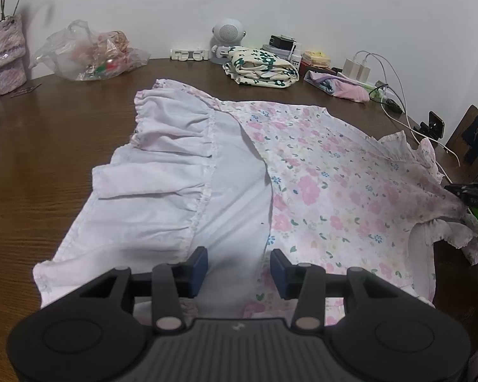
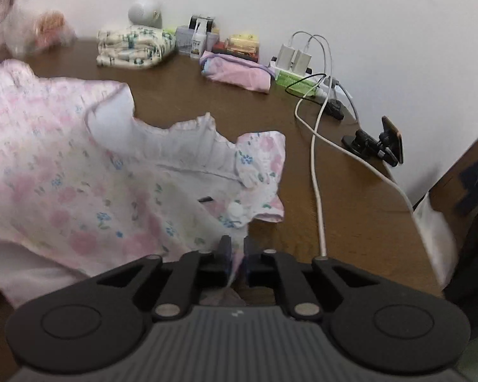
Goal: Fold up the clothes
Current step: 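Grasp the dress sleeve with the right gripper and fold it inward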
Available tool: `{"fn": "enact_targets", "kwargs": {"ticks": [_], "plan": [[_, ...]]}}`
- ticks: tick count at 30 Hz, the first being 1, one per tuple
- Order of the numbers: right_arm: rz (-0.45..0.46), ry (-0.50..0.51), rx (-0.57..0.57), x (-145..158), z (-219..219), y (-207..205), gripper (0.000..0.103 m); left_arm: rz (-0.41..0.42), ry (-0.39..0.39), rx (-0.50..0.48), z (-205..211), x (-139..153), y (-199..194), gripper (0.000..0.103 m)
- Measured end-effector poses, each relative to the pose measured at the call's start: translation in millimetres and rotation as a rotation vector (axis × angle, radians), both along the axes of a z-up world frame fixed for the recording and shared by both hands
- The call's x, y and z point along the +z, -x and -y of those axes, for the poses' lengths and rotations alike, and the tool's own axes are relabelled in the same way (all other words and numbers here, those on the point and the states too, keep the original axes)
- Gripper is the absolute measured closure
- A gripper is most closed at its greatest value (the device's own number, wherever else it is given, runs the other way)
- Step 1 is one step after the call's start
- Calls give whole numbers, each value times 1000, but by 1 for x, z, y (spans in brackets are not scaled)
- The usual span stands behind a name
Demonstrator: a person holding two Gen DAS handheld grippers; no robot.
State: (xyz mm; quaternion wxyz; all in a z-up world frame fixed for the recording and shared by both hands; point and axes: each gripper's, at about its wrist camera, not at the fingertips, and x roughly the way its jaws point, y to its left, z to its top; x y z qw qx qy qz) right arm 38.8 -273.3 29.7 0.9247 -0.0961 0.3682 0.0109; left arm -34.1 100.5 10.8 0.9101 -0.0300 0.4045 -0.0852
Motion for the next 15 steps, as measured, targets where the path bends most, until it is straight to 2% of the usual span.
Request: {"fn": "enact_targets", "kwargs": {"ticks": [3, 5, 8, 11, 14, 15], "plan": [[20, -132, 49, 13, 6, 13, 89, 1, -3, -2, 0, 0, 0, 60], [2, -184, 80, 10, 6, 14, 89, 2, -5, -4, 0, 0, 0, 59], [-37, -138, 23, -5, 6, 7, 89, 2, -4, -3, 0, 0, 2, 59], [-26, -27, -42, -10, 8, -1, 88, 1, 5, -4, -3, 1, 5, 59], [-10, -28, -105, -12, 14, -16, 88, -2, 15, 1, -5, 1, 4, 59], [-8, -50, -127, -12, 17, -19, 84, -5, 14, 4, -5, 2, 4, 59]]}}
